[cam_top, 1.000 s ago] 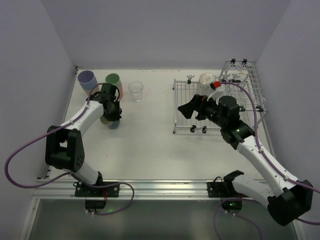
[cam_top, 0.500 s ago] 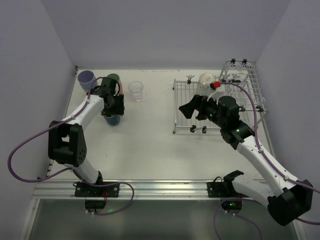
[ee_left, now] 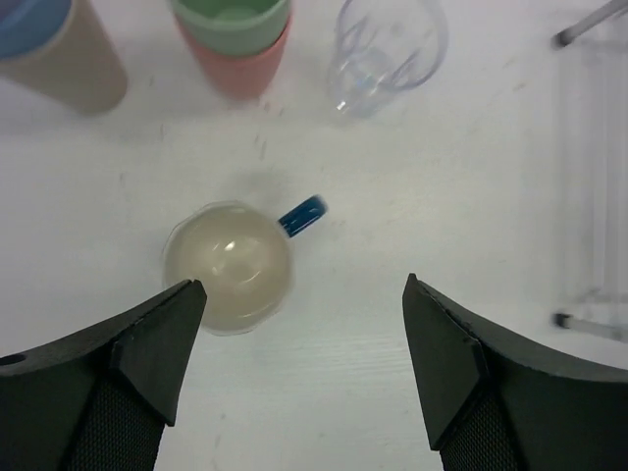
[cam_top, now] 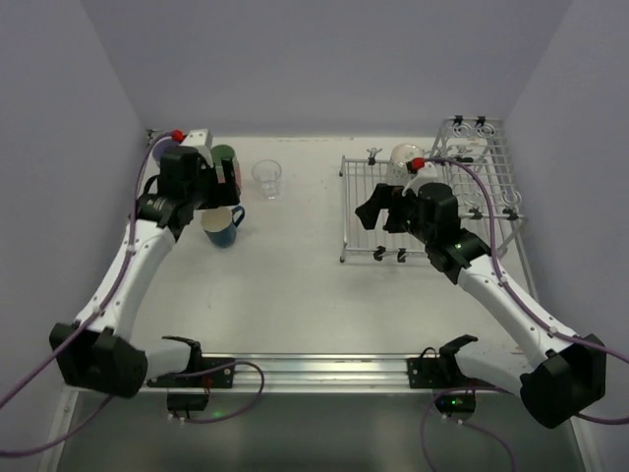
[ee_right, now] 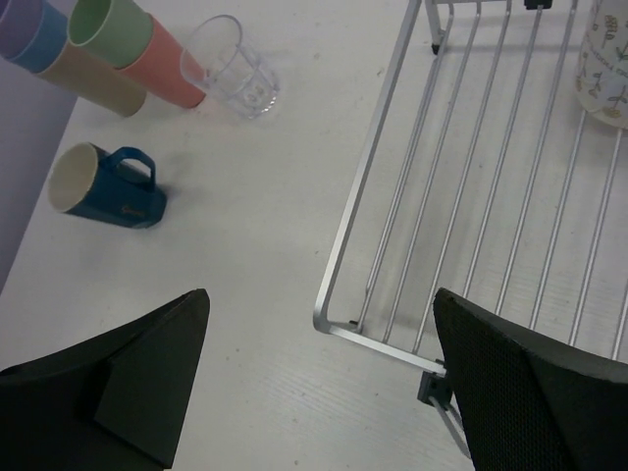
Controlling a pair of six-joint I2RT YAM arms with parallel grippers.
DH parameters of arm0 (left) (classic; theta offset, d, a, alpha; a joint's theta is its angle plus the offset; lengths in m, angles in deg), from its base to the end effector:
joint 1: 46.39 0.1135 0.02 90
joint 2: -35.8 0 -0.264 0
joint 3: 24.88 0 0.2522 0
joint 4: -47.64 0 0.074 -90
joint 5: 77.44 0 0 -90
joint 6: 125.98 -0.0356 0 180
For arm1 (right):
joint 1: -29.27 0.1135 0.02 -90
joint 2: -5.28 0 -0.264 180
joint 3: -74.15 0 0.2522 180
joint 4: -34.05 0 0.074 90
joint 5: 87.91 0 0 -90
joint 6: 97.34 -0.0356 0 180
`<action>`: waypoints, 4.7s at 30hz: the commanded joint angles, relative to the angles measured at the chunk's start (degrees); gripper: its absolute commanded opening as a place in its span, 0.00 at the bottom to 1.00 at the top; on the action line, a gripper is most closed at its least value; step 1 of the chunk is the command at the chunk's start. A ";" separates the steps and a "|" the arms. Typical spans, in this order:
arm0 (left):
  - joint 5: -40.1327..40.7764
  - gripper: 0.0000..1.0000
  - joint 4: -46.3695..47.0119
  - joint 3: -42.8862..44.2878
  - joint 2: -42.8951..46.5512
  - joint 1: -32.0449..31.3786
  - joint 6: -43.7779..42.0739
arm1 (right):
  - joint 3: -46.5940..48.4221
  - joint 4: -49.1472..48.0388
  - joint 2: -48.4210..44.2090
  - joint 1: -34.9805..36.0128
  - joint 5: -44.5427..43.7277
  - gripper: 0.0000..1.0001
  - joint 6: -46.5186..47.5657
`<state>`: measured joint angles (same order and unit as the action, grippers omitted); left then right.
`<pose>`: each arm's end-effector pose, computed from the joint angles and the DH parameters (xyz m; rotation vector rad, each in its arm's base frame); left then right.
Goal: Unload the cups from the dish rack
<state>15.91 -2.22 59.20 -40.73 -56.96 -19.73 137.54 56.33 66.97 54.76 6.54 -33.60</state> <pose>0.2850 -0.0511 0.3296 -0.1445 2.3093 -0.1713 0.2239 0.1098 0.3149 -0.0401 1.9886 0.6705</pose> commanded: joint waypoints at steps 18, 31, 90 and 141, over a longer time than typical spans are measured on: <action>-24.55 0.95 27.04 -32.96 47.88 -11.75 2.56 | 32.89 9.06 31.02 0.44 -43.46 0.99 15.63; -13.73 0.95 21.42 -30.95 48.50 -27.83 -1.75 | 48.01 13.63 46.58 -5.10 -47.96 0.99 12.91; -13.64 0.93 25.72 -30.16 39.27 -24.06 4.92 | 30.19 -6.84 32.19 -5.37 -29.32 0.39 7.02; -30.51 0.79 93.39 -22.25 -8.28 -25.64 30.24 | -1.11 -32.15 -0.26 -8.80 19.98 0.36 -32.71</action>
<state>-14.12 83.24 36.54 -49.72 -82.19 8.27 135.75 35.82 66.73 45.98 22.28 -61.49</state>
